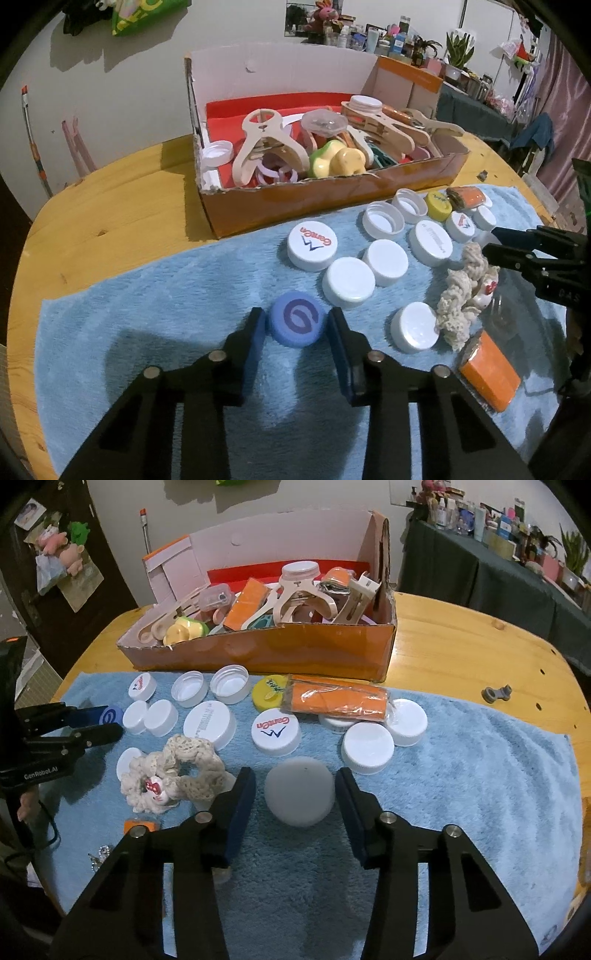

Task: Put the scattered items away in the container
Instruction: 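Grasp the blue G-logo cap with left tool while right tool grasps white foam ball, then lift the blue cap and white ball and carry both over the box, then lower the blue cap and white ball into the box and open both tools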

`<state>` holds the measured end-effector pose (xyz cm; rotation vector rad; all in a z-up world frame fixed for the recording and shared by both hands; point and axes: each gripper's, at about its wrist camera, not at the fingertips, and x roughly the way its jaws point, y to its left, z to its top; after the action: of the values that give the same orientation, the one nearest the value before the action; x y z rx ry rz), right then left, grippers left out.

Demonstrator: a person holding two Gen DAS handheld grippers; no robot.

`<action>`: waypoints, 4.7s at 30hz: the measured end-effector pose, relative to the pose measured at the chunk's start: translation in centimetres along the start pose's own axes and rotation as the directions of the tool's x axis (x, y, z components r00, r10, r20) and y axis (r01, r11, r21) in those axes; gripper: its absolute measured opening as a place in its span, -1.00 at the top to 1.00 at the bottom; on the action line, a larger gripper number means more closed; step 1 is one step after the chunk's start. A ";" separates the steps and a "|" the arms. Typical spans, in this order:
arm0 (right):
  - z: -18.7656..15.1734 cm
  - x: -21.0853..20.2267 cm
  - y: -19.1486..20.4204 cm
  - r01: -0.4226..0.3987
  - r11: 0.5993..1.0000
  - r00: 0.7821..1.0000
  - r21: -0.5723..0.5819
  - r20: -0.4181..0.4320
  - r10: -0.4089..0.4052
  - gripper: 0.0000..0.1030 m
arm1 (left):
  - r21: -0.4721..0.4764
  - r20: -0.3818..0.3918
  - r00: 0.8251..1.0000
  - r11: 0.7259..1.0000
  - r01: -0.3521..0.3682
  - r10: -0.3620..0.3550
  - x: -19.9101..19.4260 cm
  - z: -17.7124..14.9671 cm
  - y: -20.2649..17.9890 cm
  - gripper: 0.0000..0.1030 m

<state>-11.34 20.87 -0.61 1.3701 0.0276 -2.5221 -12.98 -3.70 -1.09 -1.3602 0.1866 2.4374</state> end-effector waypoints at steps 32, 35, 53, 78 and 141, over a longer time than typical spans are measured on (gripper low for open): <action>0.9 -3.3 0.8 0.023 0.999 0.994 -0.038 0.107 -0.019 0.25 | -0.046 0.098 0.995 0.999 -0.027 0.031 -3.2 0.9 -0.4 0.35; 1.4 -4.0 1.1 0.025 0.999 0.992 -0.048 0.126 -0.019 0.25 | -0.063 0.109 0.994 0.998 -0.023 0.030 -3.6 1.3 -0.5 0.35; 5.4 -7.3 3.9 -0.004 0.993 0.972 -0.119 0.233 0.032 0.25 | -0.066 0.232 0.972 0.997 -0.029 0.044 -7.3 4.7 -2.3 0.35; 15.6 -2.6 3.0 0.039 0.989 0.971 -0.142 0.240 -0.004 0.25 | -0.144 0.221 0.972 0.988 -0.048 0.080 -1.6 12.7 -0.1 0.35; 18.3 6.7 0.7 0.080 0.989 0.995 -0.124 0.064 -0.072 0.25 | -0.196 0.141 0.986 0.979 -0.054 0.083 3.6 13.1 2.0 0.35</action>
<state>-29.63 16.07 4.01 1.2671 0.2283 -2.5727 -25.91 -1.11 2.80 -1.2579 -0.0401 2.6602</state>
